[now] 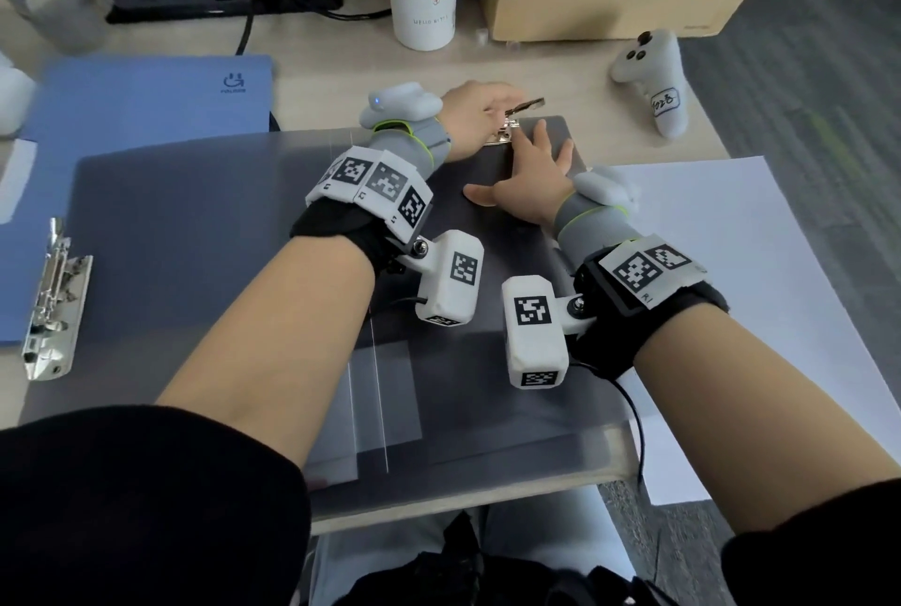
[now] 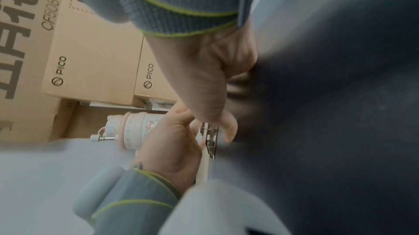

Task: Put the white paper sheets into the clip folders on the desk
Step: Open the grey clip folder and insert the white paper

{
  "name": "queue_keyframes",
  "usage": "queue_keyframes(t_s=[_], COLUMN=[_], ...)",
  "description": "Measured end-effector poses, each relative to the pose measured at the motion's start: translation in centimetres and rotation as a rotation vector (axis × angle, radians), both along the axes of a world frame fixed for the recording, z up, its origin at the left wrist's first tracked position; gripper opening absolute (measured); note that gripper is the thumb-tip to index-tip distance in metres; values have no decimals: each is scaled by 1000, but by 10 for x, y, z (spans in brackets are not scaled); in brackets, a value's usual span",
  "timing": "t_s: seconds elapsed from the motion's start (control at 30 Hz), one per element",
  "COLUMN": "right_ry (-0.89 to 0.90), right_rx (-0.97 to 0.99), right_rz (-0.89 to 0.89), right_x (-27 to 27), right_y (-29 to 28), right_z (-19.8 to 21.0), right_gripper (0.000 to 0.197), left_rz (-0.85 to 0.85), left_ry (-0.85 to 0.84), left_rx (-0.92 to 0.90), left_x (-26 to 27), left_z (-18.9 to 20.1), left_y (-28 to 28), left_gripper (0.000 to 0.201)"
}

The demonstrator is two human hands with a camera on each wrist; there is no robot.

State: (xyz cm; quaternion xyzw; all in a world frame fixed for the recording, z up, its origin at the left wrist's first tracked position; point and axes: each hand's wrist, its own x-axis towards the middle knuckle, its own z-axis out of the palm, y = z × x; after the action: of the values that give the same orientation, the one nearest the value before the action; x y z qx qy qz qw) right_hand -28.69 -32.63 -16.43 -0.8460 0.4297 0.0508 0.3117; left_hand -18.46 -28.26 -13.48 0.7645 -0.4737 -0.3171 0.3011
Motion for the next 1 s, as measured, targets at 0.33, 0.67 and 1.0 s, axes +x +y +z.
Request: queue_keyframes(t_s=[0.33, 0.67, 1.0], right_ry=[-176, -442, -457], right_rx=[80, 186, -47], right_rz=[-43, -173, -211], right_x=[-7, -36, -97], right_y=[5, 8, 29], right_z=[3, 30, 45], right_gripper=[81, 53, 28], left_rz=[24, 13, -65], left_ry=[-314, -514, -358], left_rx=[122, 136, 183], left_x=[-9, -37, -105], left_z=[-4, 2, -2], left_y=[3, 42, 74], left_gripper=[53, 77, 63])
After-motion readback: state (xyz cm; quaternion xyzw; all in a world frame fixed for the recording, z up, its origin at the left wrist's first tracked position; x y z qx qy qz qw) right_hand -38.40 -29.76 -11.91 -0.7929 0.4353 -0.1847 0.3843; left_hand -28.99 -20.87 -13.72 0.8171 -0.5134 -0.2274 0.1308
